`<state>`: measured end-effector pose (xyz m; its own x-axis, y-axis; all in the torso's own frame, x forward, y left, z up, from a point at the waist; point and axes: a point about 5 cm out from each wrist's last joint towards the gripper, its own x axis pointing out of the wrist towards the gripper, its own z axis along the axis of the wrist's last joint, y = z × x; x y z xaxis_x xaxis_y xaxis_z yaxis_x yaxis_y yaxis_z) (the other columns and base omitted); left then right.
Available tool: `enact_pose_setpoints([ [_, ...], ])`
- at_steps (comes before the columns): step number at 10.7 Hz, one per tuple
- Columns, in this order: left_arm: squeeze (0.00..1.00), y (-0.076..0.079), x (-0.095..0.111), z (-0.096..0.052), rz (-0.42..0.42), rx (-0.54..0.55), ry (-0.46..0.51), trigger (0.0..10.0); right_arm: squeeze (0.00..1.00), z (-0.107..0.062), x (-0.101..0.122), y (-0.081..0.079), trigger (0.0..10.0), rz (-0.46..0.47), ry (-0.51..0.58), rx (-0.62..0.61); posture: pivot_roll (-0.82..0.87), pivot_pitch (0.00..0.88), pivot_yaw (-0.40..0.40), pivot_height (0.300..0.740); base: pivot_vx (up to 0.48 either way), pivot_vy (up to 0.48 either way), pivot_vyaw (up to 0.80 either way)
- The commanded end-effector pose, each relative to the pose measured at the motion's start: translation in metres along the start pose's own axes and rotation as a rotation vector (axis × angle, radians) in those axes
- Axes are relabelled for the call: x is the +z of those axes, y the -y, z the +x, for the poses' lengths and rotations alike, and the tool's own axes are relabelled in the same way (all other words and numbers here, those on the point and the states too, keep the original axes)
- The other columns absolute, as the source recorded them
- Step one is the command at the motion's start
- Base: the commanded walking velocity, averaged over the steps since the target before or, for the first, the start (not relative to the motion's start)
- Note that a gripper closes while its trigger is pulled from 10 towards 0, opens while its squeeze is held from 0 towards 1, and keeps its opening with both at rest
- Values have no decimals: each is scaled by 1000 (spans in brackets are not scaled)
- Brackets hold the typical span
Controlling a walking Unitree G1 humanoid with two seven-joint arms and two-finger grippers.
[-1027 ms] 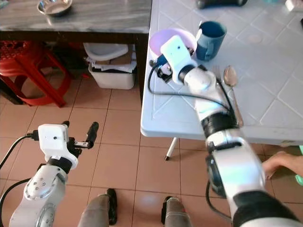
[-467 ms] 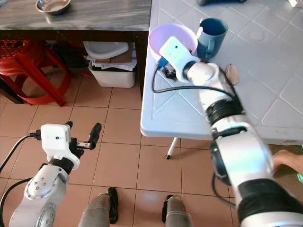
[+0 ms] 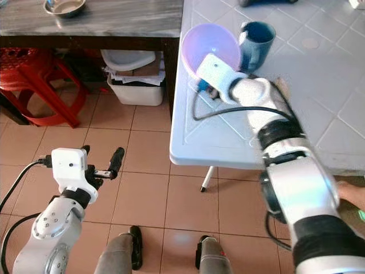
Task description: Setting the table
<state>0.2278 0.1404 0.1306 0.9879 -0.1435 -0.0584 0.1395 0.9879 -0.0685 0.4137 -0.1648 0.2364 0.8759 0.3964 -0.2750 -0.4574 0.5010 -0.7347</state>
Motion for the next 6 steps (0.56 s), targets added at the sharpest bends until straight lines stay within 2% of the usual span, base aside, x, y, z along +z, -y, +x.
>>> enact_pose_setpoints([
  [1,0,0,-3,-1,-6,3,-14,10000,0,-1,3,5,0,-50,-1,2,79,278,46,740,0,0,0],
  [3,0,17,11,-2,-85,-126,71,10000,0,-3,-1,5,0,-79,-9,3,76,262,34,740,0,0,0],
  [6,0,17,9,3,-97,-132,77,10000,0,-7,-6,8,0,-93,4,-18,68,230,15,740,0,0,0],
])
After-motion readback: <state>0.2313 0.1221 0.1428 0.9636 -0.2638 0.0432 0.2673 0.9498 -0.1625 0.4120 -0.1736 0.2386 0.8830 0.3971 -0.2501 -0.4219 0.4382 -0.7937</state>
